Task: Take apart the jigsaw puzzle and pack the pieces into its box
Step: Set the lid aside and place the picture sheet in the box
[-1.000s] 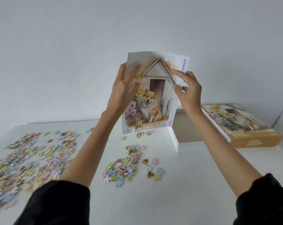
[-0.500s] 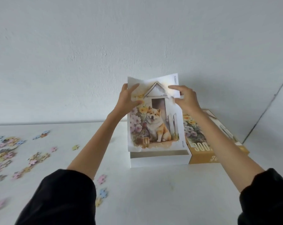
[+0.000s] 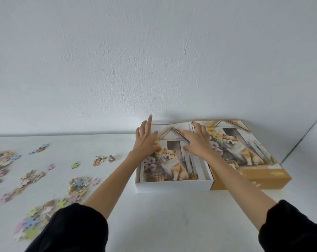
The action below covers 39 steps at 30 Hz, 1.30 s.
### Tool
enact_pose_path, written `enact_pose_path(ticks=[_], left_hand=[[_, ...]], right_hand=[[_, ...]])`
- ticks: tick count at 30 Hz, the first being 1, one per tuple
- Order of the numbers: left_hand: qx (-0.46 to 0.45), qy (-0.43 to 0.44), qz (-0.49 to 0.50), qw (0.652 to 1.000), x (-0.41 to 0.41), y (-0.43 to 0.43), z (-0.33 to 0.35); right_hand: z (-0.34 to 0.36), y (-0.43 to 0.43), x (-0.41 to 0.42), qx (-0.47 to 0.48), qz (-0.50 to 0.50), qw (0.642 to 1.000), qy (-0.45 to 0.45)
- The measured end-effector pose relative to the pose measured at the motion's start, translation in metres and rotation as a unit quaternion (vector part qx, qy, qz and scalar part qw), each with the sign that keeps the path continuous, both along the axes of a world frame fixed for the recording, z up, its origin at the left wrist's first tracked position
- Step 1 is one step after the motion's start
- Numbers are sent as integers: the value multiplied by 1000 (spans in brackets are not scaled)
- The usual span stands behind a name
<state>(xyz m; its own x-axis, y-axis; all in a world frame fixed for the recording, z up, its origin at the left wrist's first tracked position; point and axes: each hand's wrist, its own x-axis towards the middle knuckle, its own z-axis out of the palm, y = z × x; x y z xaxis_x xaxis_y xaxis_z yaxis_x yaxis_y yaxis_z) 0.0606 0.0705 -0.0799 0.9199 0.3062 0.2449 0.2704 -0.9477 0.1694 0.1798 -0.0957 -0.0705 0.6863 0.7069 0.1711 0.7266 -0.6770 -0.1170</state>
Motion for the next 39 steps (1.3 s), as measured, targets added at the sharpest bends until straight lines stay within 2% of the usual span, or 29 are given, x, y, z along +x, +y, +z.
enact_pose_path(ticks=[4,6,8,12,14,22,26,34,39], left_hand=[[117,100,17,988,8,-2,-4],[139,142,38,979,10,-7,-6],[113,160,47,980,13,-10,-7],[-26,170,21,985,15,-10,-9],[-66,176,20,982,16,-11,-11],[-104,115,36,987,17,-10,-10],[-155,150,61,975,23,-9,-9],[-102,153,40,982,22,-7,-10],[-158,70,21,985,17,-10,1]], right_hand=[[-2,5,2,-83,52,995,-12],[-4,10,1,-91,79,992,-21],[-4,15,0,-89,84,992,-17],[-3,23,-2,-106,85,990,43],[-5,27,-2,-113,82,988,66],[-11,32,-4,-56,44,989,131],[-15,37,-2,-37,35,986,157],[-16,36,2,-20,41,984,173],[-12,36,0,24,33,980,193]])
